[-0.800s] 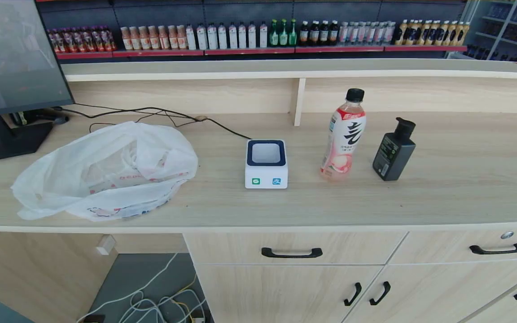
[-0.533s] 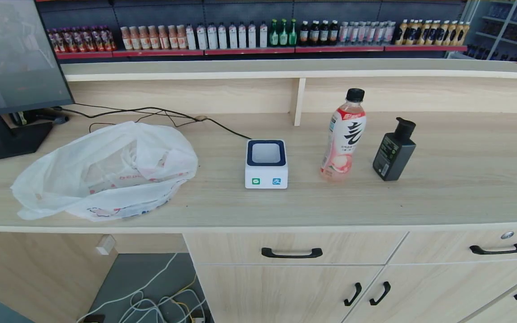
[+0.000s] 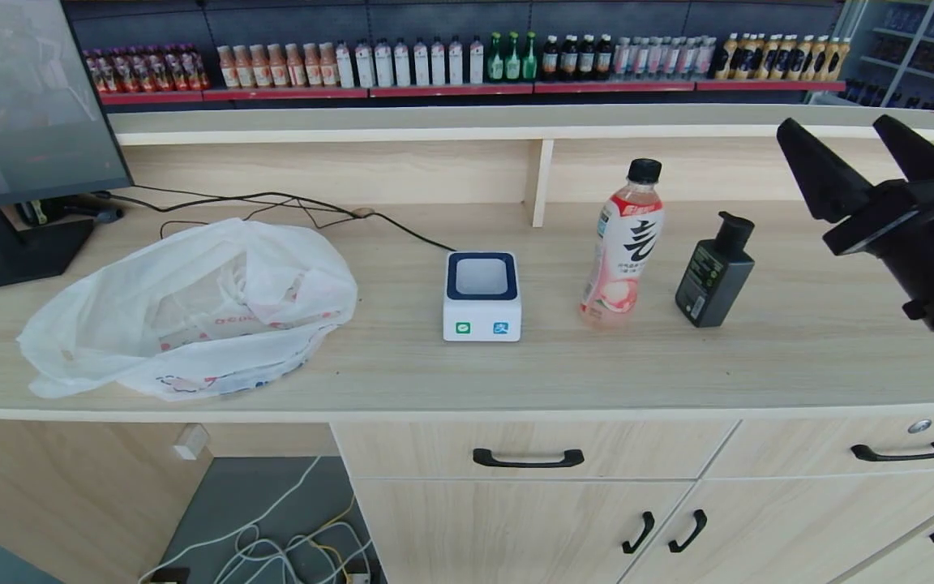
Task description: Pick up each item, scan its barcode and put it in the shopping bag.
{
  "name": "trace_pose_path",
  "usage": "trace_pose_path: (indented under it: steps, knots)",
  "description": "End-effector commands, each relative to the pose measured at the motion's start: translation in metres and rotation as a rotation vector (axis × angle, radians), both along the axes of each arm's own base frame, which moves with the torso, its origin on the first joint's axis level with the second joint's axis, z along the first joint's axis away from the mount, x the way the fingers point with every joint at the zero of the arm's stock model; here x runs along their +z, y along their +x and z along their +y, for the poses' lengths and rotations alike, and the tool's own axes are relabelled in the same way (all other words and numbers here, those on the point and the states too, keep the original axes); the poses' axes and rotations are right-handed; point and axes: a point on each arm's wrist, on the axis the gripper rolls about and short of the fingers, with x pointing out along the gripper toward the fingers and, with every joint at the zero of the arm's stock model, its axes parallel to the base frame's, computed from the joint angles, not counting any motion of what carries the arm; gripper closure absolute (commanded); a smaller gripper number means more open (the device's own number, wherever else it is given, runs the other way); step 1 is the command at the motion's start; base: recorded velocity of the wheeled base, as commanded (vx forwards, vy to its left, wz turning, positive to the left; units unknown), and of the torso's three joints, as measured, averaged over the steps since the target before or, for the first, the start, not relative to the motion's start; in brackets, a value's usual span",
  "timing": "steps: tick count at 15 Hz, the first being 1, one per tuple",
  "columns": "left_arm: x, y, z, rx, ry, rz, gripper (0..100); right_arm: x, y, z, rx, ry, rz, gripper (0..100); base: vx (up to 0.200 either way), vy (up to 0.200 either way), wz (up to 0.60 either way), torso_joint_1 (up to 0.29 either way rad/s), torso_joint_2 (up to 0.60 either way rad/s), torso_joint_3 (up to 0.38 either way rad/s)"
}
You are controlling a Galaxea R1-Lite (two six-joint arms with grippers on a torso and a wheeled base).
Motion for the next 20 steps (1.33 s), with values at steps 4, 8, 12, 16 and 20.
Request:
trace_pose_path:
  steps: [4,8,12,16,20]
  knots:
    - [0.000,0.000,0.000,0.002,-0.001,0.000,0,-0.030,0.037,0.019,0.023,-0.031,0.104,0,0.000,0.000,0.00,0.000,0.00,0.000]
    - [0.000,0.000,0.000,0.000,-0.001,0.000,0,-0.042,0.064,0.029,0.026,-0.040,0.130,0,0.000,0.000,0.00,0.000,0.00,0.000]
    - [0.000,0.000,0.000,0.000,-0.001,0.000,0,-0.052,0.070,0.037,0.046,-0.051,0.159,0,0.000,0.000,0.00,0.000,0.00,0.000]
    - [0.000,0.000,0.000,0.000,-0.001,0.000,0,-0.061,0.074,0.039,0.047,-0.059,0.190,0,0.000,0.000,0.00,0.000,0.00,0.000]
    - [0.000,0.000,0.000,0.002,-0.001,0.000,0,-0.077,0.077,0.040,0.047,-0.075,0.243,0,0.000,0.000,0.00,0.000,0.00,0.000]
